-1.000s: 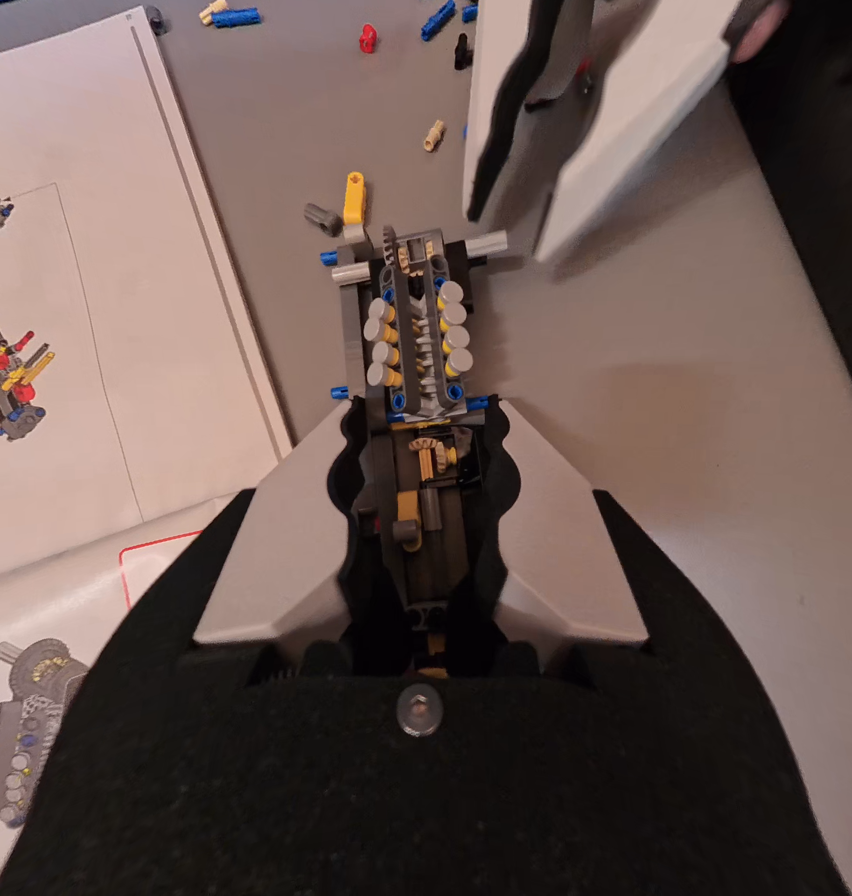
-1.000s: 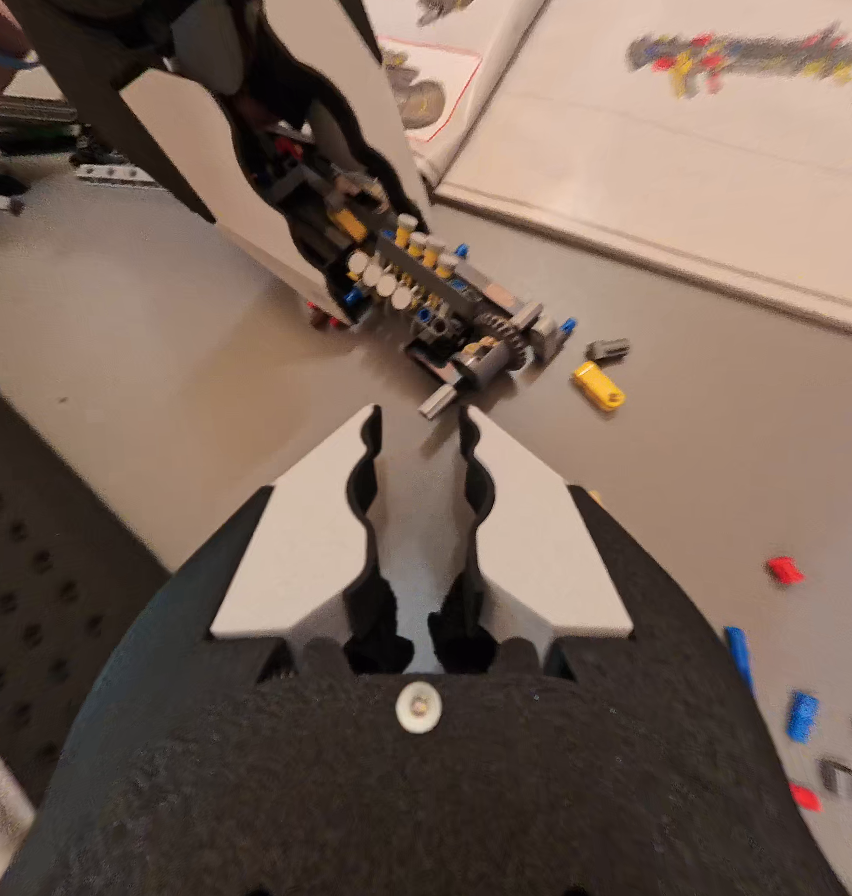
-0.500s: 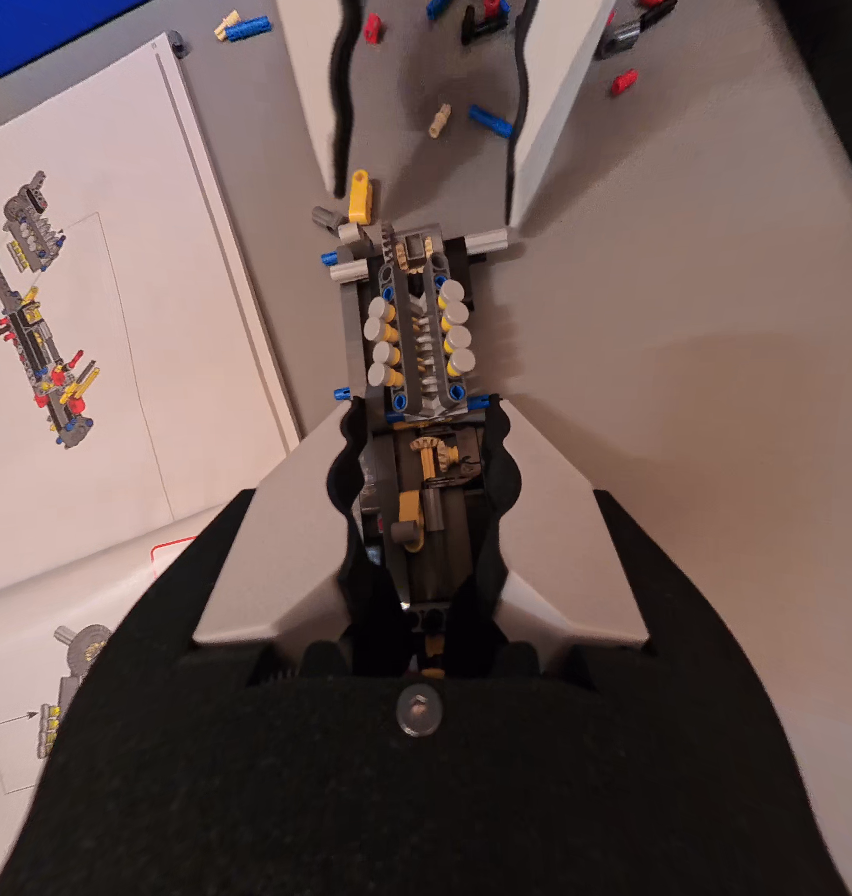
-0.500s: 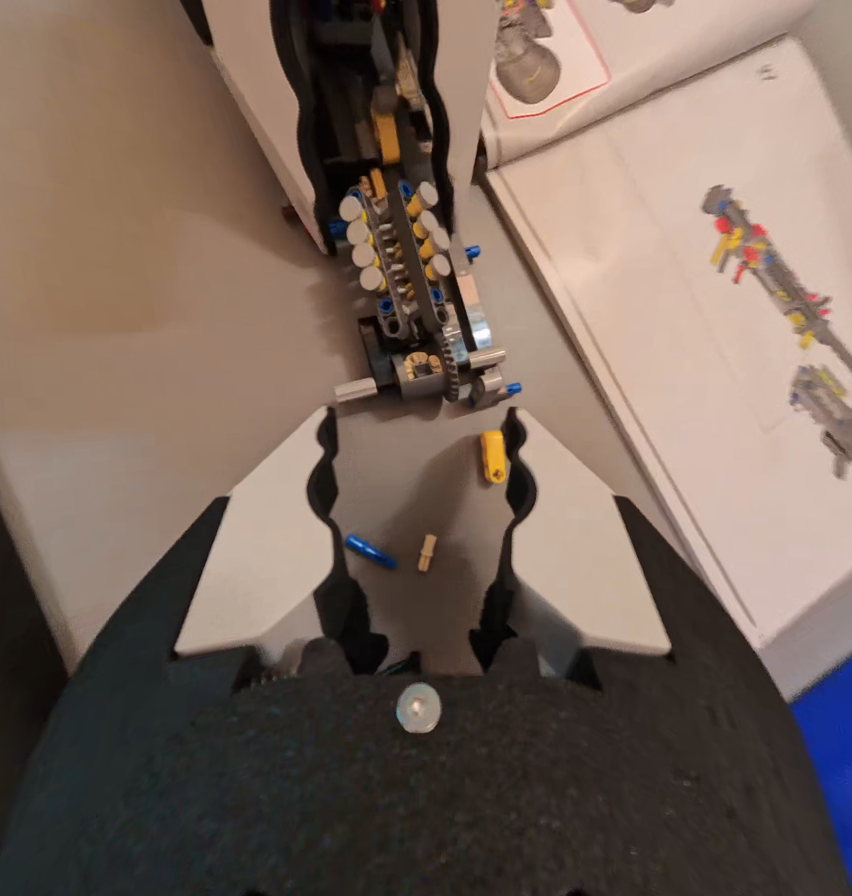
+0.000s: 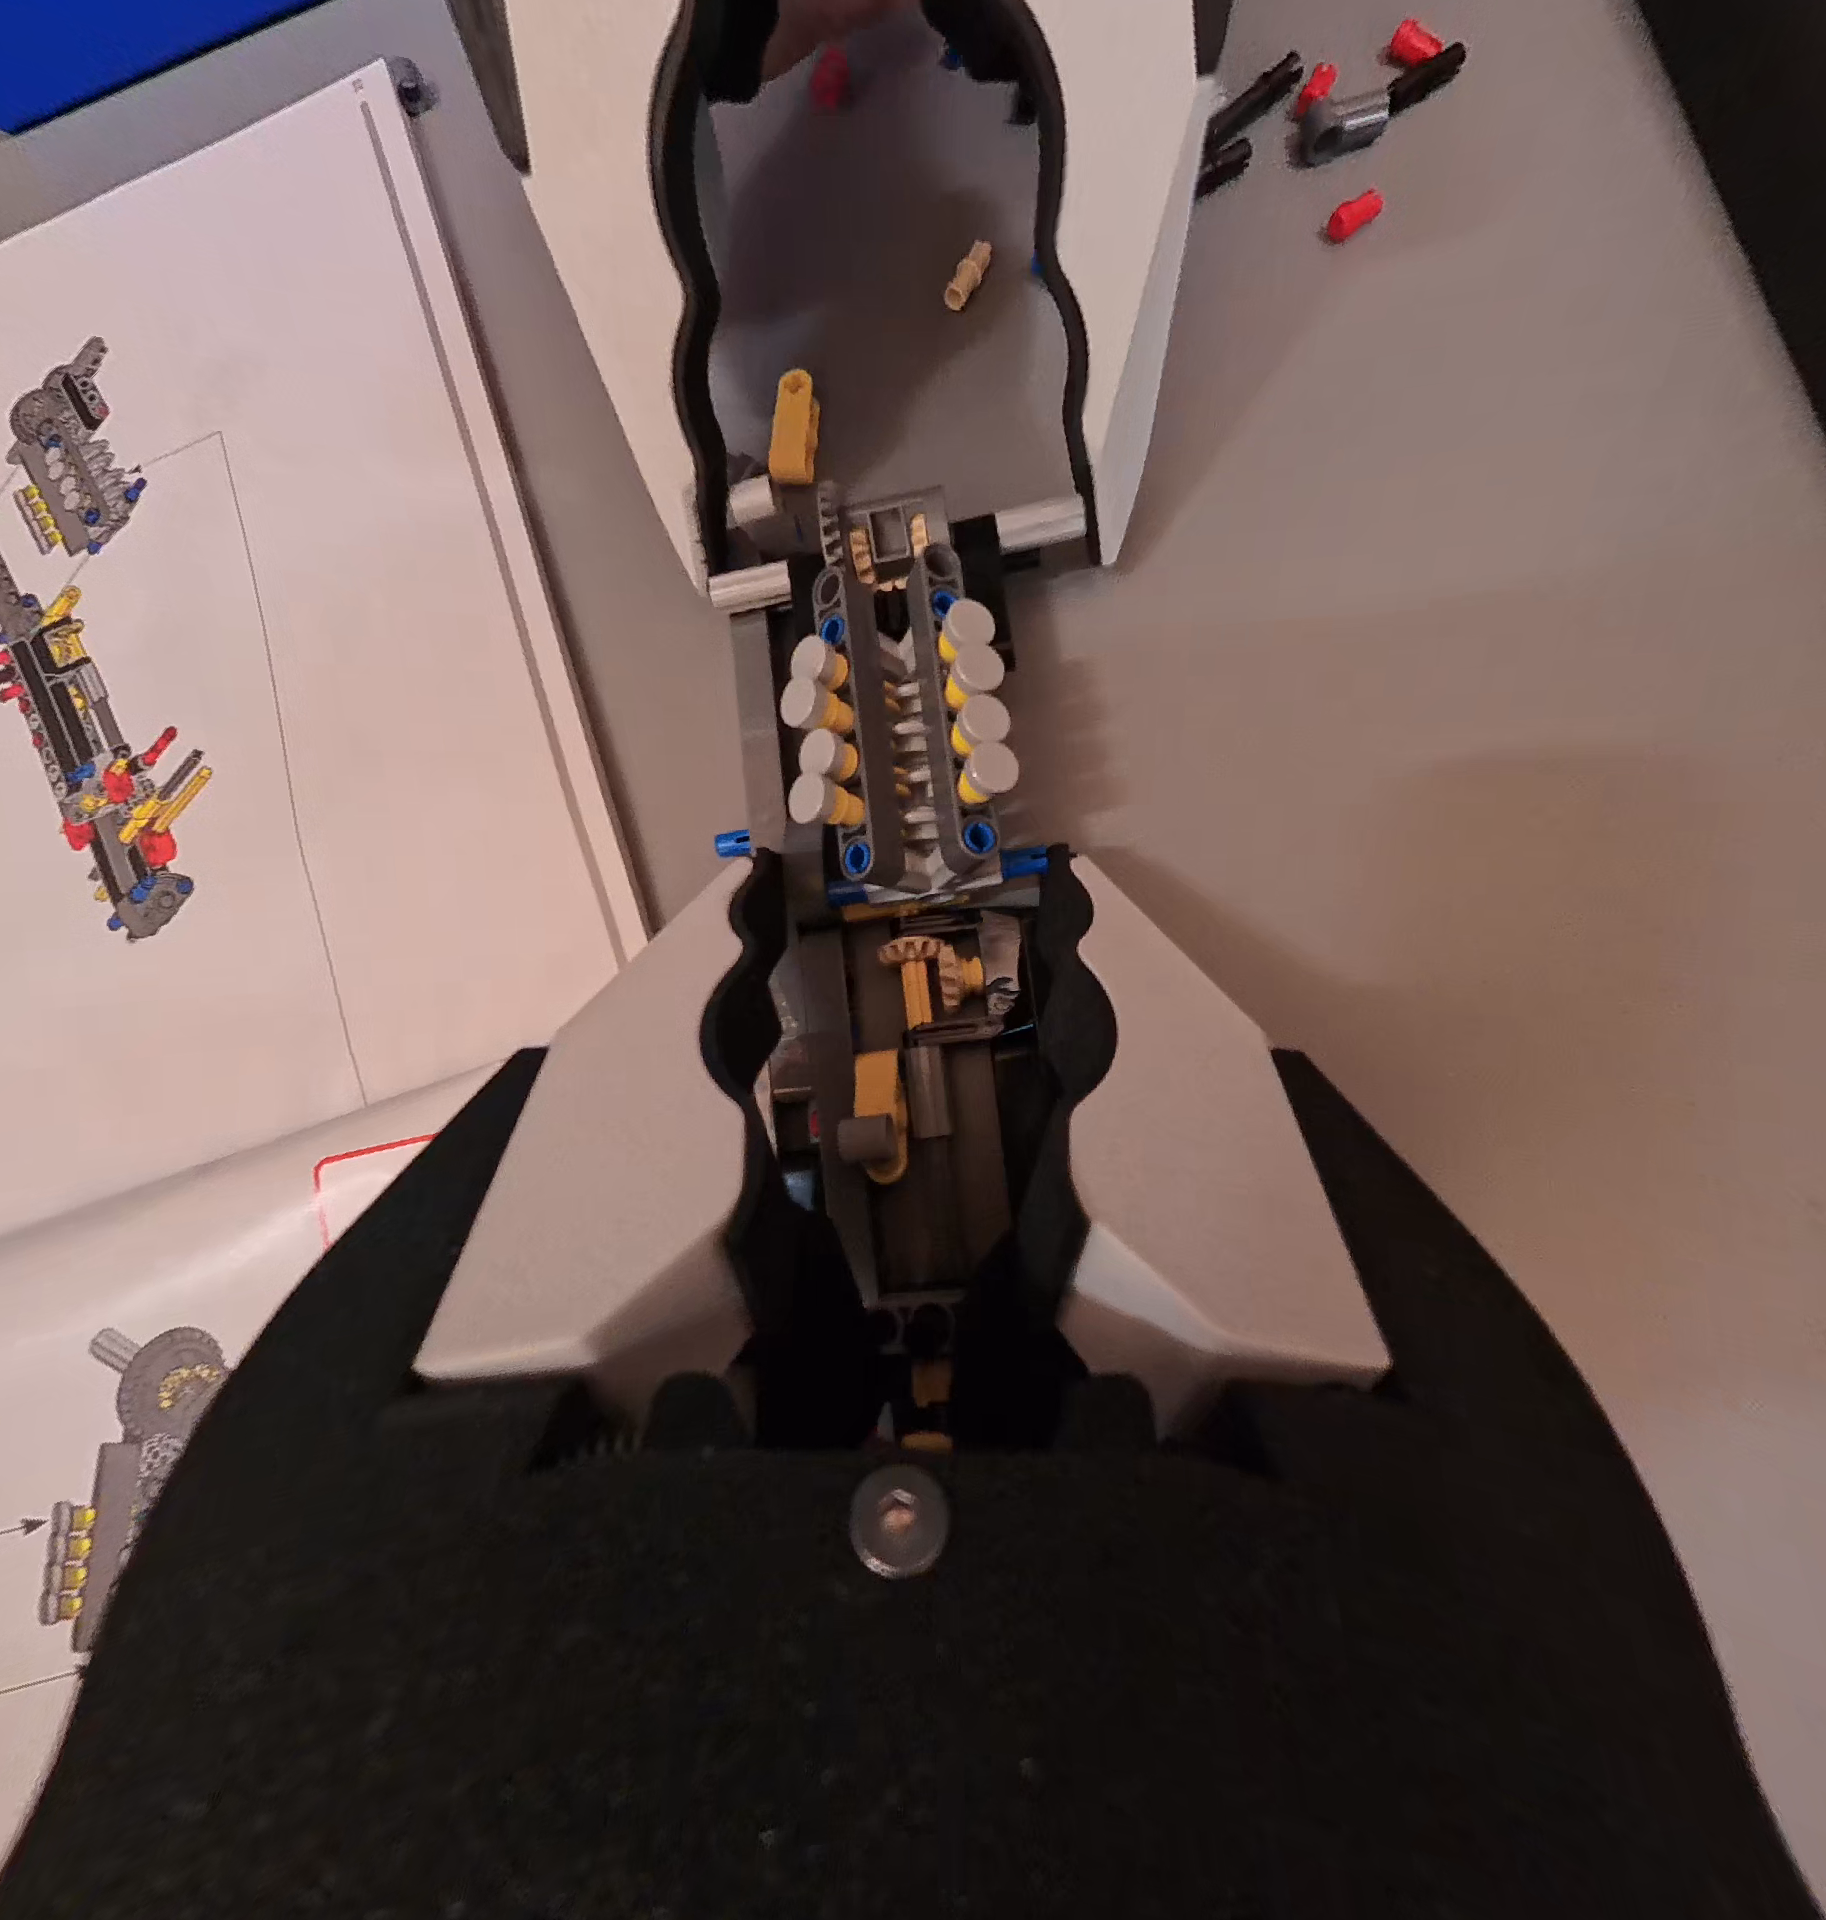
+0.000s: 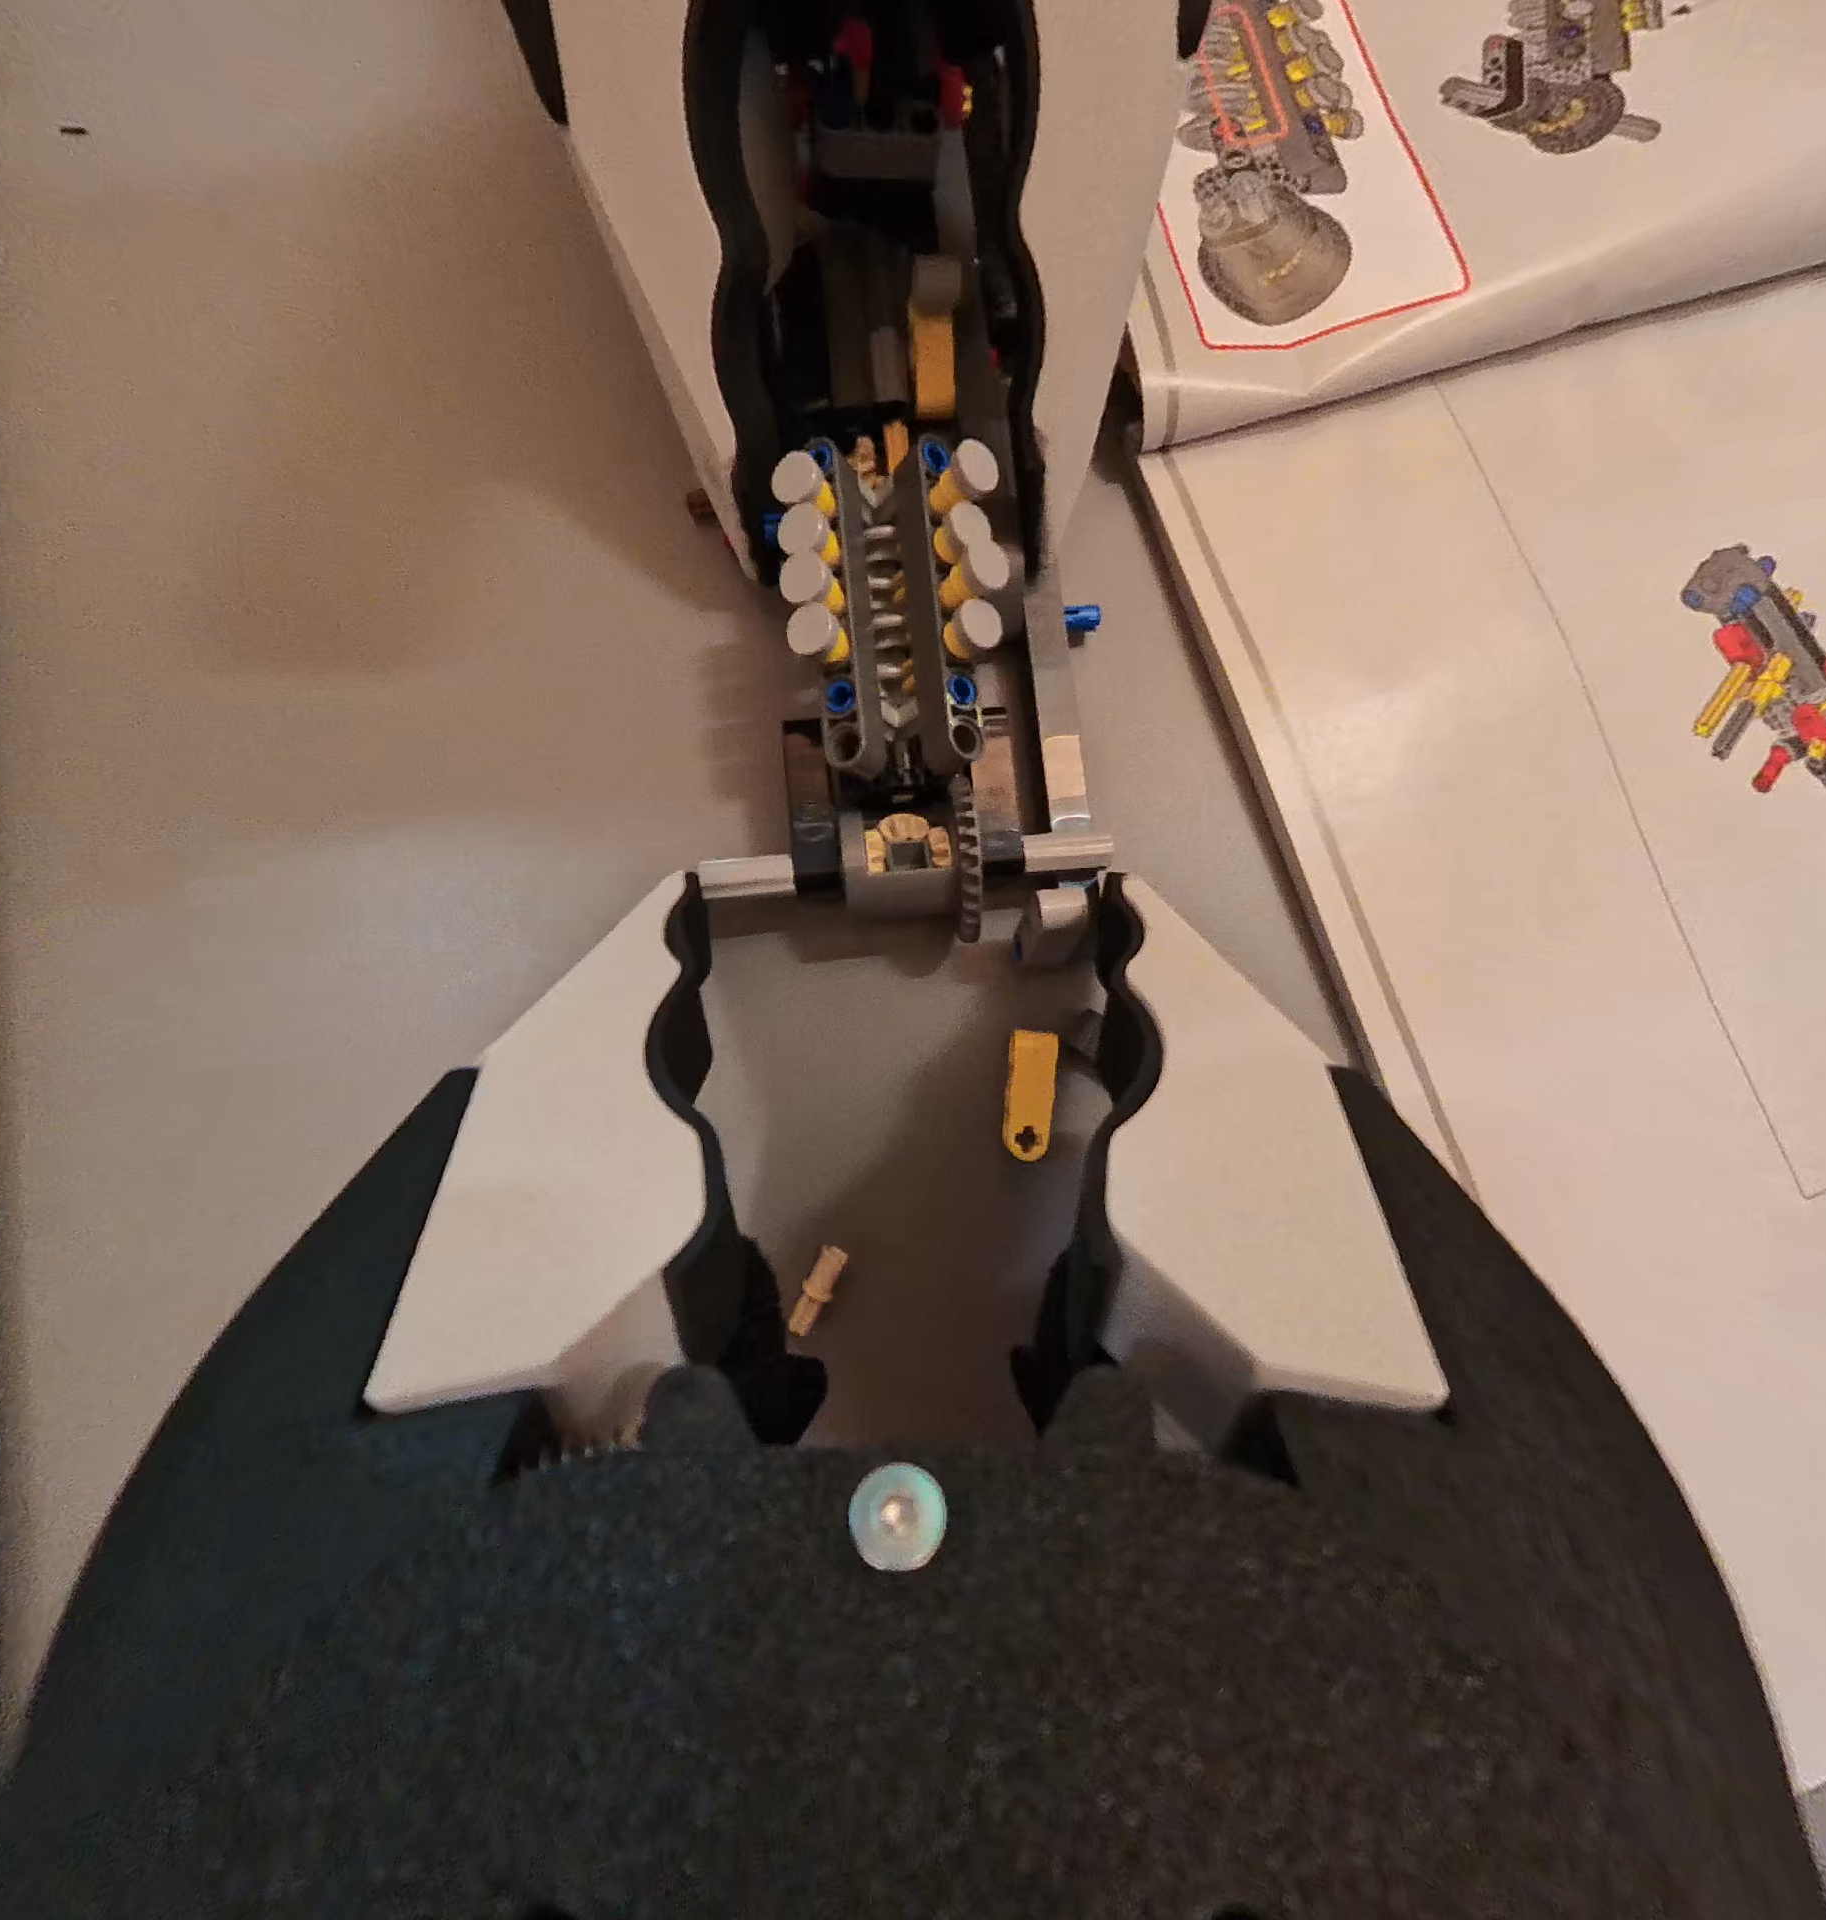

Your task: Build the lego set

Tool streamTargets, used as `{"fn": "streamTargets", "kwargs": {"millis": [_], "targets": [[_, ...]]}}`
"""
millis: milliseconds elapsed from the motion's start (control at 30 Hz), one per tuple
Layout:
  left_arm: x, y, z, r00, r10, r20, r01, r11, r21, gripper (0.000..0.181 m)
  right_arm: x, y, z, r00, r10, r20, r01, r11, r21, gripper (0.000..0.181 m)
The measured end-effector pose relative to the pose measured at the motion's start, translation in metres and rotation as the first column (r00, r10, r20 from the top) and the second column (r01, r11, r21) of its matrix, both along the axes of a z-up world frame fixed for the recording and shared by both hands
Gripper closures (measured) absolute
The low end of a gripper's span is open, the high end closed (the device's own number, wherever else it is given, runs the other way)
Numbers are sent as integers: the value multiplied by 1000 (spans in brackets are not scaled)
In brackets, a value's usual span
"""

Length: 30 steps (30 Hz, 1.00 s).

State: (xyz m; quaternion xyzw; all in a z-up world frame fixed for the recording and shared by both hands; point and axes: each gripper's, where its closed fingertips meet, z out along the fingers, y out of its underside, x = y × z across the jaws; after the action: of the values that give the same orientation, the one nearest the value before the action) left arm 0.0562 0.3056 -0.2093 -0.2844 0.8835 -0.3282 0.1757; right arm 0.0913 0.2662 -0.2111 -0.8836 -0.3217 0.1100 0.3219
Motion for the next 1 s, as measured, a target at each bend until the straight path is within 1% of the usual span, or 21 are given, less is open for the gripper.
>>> {"fn": "streamTargets", "kwargs": {"millis": [200,233,367,500,600,633,667,733,800,1000], "targets": [[-1,-1,1,1000,-13,12,13,1000,-6,134,1,-4,5,993,77,-92,-84,994,-75,108],[-1,-1,1,1000,-17,11,17,1000,-7,134,2,-6,4,993,84,-87,-92,992,-91,108],[-3,-2,2,1000,-25,-3,25,999,-42,134,3,-6,4,996,80,-49,-84,993,-79,112],[-4,-3,2,999,-35,-18,34,998,-57,133,7,-1,-1,996,81,22,-80,997,-21,126],[-3,-2,2,999,-34,-17,33,998,-54,134,5,2,-3,996,88,-6,-88,996,-13,129],[-2,-2,2,999,-28,-16,27,998,-54,134,4,2,-3,996,90,-15,-90,996,-14,128],[-1,-1,2,1000,-20,-16,19,998,-53,134,3,1,-3,995,93,-21,-94,995,-20,121],[0,0,1,1000,-8,-8,8,999,-43,134,3,1,-4,996,91,2,-91,996,-23,114],[1,0,1,1000,-7,4,7,1000,-28,134,2,2,-3,995,94,16,-94,996,-11,114],[1,0,0,1000,-12,24,12,1000,-3,134,0,2,-3,995,101,-1,-101,995,4,114]]}}
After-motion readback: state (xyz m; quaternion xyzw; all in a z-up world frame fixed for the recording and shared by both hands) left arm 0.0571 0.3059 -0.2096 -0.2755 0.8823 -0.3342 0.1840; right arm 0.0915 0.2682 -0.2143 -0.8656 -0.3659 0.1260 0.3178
